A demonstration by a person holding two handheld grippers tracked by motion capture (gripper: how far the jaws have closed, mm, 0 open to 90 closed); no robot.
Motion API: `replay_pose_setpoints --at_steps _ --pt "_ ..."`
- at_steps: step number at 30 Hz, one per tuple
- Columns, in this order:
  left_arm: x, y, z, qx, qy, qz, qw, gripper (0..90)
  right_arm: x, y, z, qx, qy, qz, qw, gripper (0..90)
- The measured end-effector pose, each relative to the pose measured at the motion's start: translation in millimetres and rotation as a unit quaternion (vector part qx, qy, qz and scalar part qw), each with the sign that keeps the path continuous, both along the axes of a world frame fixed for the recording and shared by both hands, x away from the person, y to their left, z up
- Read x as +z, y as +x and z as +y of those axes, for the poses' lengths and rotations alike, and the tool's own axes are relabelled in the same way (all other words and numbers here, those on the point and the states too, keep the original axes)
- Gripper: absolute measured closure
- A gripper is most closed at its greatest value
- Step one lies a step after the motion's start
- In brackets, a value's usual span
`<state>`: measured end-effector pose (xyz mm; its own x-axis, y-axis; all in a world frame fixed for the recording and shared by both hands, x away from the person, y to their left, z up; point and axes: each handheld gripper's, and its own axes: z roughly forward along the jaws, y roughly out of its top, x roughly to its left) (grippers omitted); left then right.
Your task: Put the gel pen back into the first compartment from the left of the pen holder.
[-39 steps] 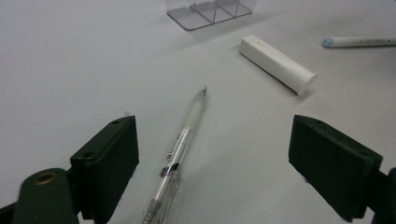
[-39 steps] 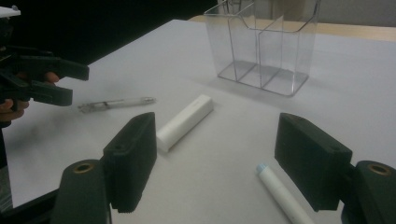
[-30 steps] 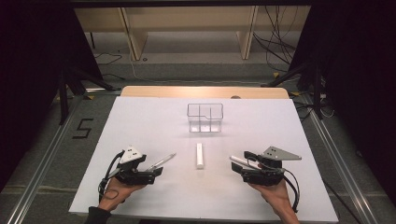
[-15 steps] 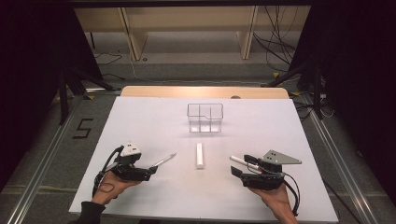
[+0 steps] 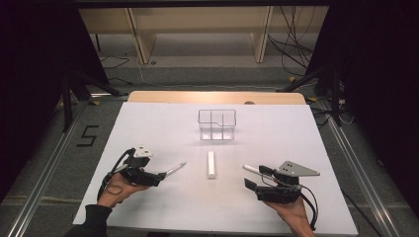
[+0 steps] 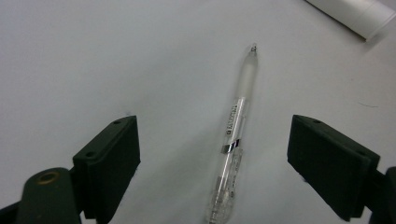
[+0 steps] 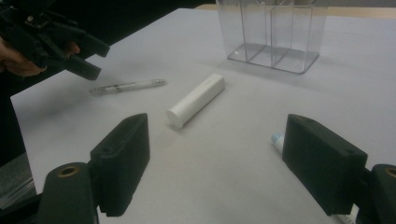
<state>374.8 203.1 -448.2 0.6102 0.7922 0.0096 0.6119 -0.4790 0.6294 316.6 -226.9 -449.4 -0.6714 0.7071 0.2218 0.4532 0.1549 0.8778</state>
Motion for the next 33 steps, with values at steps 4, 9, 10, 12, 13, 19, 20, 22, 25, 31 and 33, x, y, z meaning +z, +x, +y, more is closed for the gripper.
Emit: replay_pose_setpoints --at_steps 4,9,10,12,13,19,20,22,25,31,33 --pt "2.9 9.2 -2.8 -0.016 0.027 0.024 0.9992 17.3 -0.9 -1.6 -0.9 0.0 -0.002 0.0 1.0 23.9" --pt "8.1 16.0 -13.3 -0.031 0.055 0.054 0.9965 20.8 -1.7 -2.7 0.5 0.003 -0.005 0.001 1.0 23.9" --pt "8.7 16.5 -15.3 -0.033 0.058 0.056 0.9962 21.1 -1.6 -2.9 1.2 0.003 -0.004 0.0 1.0 24.0" --pt "9.1 17.0 -17.6 -0.03 0.069 0.058 0.9955 22.6 -1.7 -3.4 2.0 0.004 -0.006 0.0 1.0 24.1" --pt "8.5 16.5 -18.4 -0.028 0.069 0.06 0.9954 23.5 -1.9 -3.6 2.2 0.004 -0.006 0.0 1.0 24.1" --pt "1.8 13.6 -19.4 -0.048 0.084 0.082 0.992 31.2 -4.1 -3.2 4.4 0.007 -0.008 0.004 0.9999 24.2" --pt "1.3 13.6 -19.2 -0.051 0.086 0.085 0.9913 32.5 -4.6 -3.0 4.8 0.007 -0.01 0.004 0.9999 24.2" --pt "-0.5 13.1 -19.8 -0.054 0.085 0.086 0.9912 36.1 -5.3 -2.8 5.2 0.008 -0.009 0.005 0.9999 24.3" --pt "-2.5 13.0 -20.5 -0.062 0.094 0.092 0.9893 41.3 -6.0 -2.7 5.0 0.009 -0.011 0.006 0.9999 24.5" --pt "-7.2 14.0 -20.3 -0.066 0.098 0.102 0.9878 51.0 -5.7 -3.1 4.9 0.008 -0.01 0.005 0.9999 24.6" --pt "-8.4 14.4 -20.2 -0.064 0.101 0.104 0.9874 52.5 -5.9 -3.2 5.4 0.008 -0.011 0.006 0.9999 24.6"
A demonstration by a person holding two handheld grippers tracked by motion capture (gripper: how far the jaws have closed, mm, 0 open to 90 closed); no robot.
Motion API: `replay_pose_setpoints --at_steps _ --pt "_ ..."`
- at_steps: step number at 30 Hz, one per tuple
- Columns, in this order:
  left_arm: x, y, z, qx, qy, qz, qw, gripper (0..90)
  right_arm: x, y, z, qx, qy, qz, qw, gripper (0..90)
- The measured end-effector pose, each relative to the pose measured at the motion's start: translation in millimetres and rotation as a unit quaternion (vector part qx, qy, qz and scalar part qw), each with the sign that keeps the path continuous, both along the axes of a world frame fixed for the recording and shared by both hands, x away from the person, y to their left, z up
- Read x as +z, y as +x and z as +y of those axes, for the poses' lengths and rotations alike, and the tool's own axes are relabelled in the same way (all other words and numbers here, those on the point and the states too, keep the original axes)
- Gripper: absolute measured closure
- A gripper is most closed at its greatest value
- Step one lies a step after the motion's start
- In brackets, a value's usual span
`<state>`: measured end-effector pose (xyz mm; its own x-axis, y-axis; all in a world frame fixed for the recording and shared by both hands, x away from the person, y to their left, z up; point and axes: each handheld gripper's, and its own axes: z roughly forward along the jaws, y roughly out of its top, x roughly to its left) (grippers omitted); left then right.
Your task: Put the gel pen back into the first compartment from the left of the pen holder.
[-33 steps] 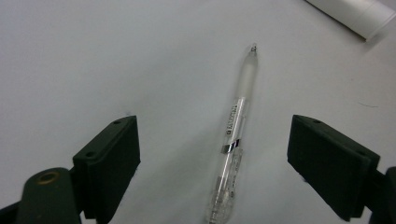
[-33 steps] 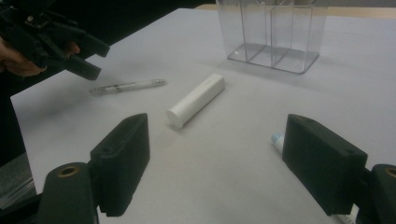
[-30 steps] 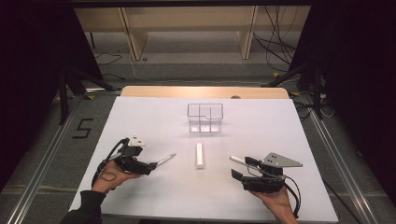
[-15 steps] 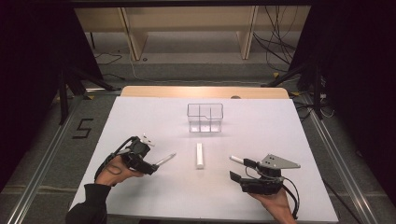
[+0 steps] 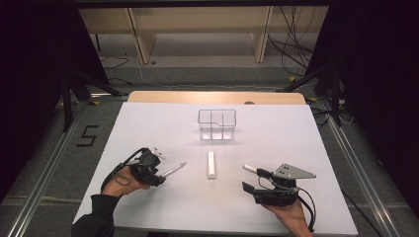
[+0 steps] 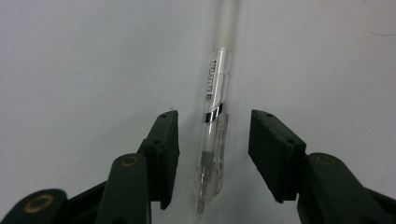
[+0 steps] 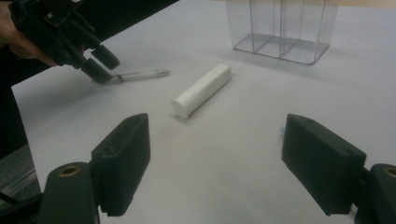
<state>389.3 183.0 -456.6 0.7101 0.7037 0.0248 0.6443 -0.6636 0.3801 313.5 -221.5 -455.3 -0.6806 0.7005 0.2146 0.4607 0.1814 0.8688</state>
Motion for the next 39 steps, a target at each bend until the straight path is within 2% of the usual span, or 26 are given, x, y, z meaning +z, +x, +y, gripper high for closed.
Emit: replay_pose_setpoints --at_steps 10,17,26,31,36,39 --pt "-4.8 0.5 -1.3 -0.008 0.007 0.007 0.9999 61.7 -0.1 -0.3 0.7 0.001 0.0 0.0 1.0 24.7" --pt "-8.8 1.2 -4.5 -0.019 0.025 0.008 0.9995 64.7 -1.1 0.4 0.3 0.0 0.0 0.001 1.0 24.8" --pt "-9.0 2.6 -3.1 -0.013 0.01 0.023 0.9996 73.5 -1.3 0.6 0.4 -0.001 0.0 0.002 1.0 25.2" --pt "-9.1 3.1 -1.2 -0.014 0.003 0.025 0.9996 75.6 -1.5 0.8 0.0 -0.001 0.001 0.003 1.0 25.3" --pt "-10.0 5.0 3.8 0.006 -0.026 0.032 0.9992 76.1 -1.1 0.5 0.3 -0.001 0.002 0.002 1.0 25.4" --pt "-9.0 5.9 4.9 0.007 -0.037 0.028 0.9989 76.2 -1.0 0.8 0.0 0.0 0.003 0.002 1.0 25.4"
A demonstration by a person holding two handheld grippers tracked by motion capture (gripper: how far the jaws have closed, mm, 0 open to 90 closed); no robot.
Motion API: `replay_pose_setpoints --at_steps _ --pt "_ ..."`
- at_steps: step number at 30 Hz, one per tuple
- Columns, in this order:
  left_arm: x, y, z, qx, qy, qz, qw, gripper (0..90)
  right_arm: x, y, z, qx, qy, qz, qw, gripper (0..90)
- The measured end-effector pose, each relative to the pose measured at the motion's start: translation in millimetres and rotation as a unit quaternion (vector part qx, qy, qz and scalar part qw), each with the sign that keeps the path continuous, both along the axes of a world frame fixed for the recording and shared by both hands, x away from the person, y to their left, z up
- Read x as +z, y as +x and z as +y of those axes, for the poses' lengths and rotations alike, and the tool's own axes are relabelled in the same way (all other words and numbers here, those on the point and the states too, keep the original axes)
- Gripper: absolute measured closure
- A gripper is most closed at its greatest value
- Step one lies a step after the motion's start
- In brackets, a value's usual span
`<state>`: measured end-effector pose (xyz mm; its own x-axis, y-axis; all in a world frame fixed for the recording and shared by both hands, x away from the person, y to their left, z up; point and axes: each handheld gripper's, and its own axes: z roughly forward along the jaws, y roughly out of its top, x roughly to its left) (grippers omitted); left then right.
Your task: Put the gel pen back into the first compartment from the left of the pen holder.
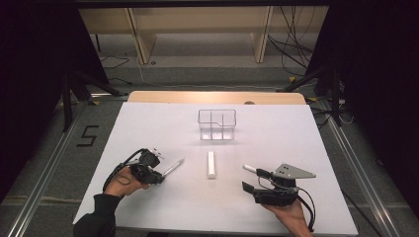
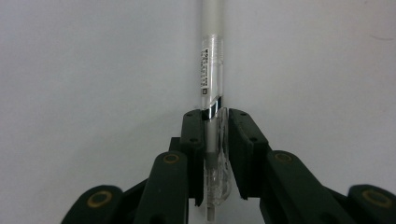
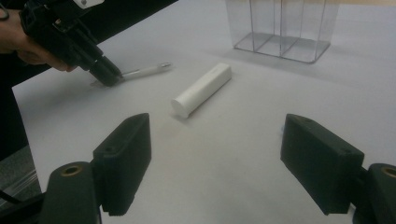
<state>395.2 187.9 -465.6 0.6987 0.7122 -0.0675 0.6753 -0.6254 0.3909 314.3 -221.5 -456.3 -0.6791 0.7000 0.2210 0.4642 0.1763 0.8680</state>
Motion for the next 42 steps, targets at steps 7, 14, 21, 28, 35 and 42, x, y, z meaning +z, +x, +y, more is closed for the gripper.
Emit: replay_pose_setpoints --at_steps 7,14,21,28,35,42 --pt "7.5 -1.0 -1.9 0.002 -0.046 -0.014 0.9988 76.2 0.8 -0.3 0.2 0.001 0.001 0.0 1.0 25.4" --pt "13.4 -3.1 -8.0 0.003 -0.092 -0.043 0.9948 76.2 1.8 -0.8 3.3 0.004 0.006 0.001 1.0 25.4" --pt "25.4 -10.8 -26.1 -0.002 -0.14 -0.084 0.9866 76.2 2.8 1.4 6.1 -0.003 0.03 0.015 0.9994 25.3" --pt "29.4 -17.7 -42.1 -0.013 -0.183 -0.113 0.9766 76.2 3.8 4.5 12.4 -0.01 0.045 0.028 0.9985 25.1" --pt "28.5 -21.8 -49.8 -0.005 -0.202 -0.135 0.97 76.2 6.6 9.4 26.9 0.005 0.05 0.03 0.9983 25.1" --pt "30.4 -28.7 -60.5 -0.004 -0.227 -0.148 0.9625 76.2 11.9 15.8 41.3 0.02 0.063 0.037 0.9971 25.3"
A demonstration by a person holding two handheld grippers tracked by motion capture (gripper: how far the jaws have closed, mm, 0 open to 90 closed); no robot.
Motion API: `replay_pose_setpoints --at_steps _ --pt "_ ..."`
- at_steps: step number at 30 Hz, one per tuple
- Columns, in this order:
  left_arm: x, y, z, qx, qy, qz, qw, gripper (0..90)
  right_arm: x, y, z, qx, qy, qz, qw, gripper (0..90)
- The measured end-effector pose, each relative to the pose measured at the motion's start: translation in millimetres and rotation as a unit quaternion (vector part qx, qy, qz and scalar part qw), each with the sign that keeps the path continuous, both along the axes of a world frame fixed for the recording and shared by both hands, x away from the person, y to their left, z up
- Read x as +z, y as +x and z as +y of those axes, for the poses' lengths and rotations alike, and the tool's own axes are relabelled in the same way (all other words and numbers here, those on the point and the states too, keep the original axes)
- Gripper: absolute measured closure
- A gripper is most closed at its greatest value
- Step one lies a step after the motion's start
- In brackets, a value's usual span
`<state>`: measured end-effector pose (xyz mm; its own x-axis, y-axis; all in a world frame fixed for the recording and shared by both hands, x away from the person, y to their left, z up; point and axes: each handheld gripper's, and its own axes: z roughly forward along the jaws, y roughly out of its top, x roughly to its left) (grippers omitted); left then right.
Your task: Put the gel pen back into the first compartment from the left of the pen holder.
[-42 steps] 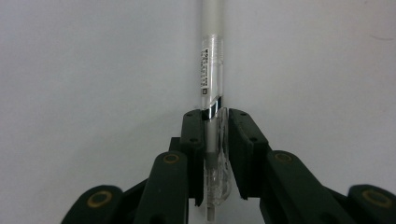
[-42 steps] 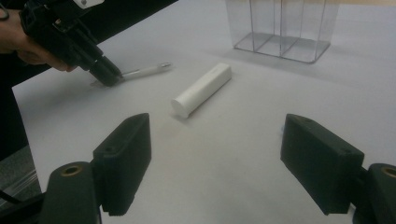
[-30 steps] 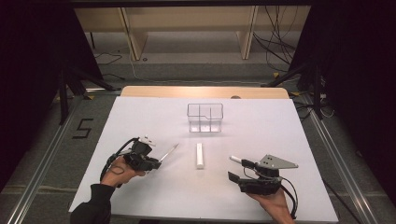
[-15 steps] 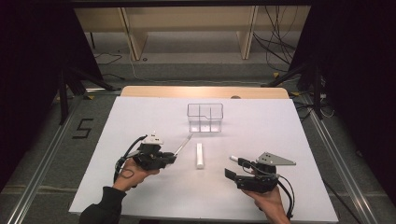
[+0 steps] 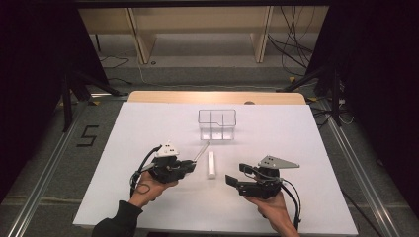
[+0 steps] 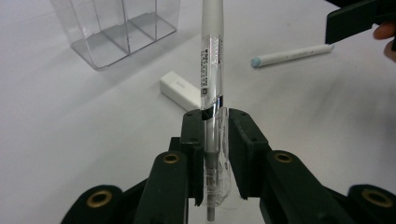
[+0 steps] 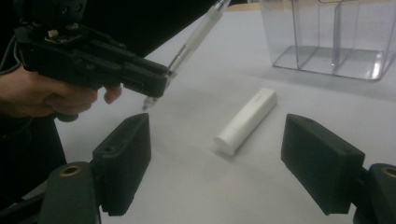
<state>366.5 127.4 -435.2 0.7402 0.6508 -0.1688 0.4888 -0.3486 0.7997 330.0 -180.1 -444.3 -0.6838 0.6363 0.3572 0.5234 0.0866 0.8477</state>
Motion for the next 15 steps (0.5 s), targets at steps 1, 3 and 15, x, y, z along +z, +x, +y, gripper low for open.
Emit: replay_pose_setpoints --at_steps 1,3,15 --pt "0.0 -0.9 -1.5 -0.001 -0.001 -0.004 1.0 76.2 0.5 1.0 1.5 0.001 0.001 -0.001 1.0 25.5" --pt "-0.2 -3.2 -5.2 -0.002 -0.006 -0.011 0.9999 76.2 2.2 2.4 4.7 0.003 0.005 -0.001 1.0 25.7" --pt "-0.8 -10.7 -14.6 -0.006 -0.038 -0.025 0.9989 76.1 8.8 18.8 26.0 0.01 0.032 0.019 0.9993 29.1"
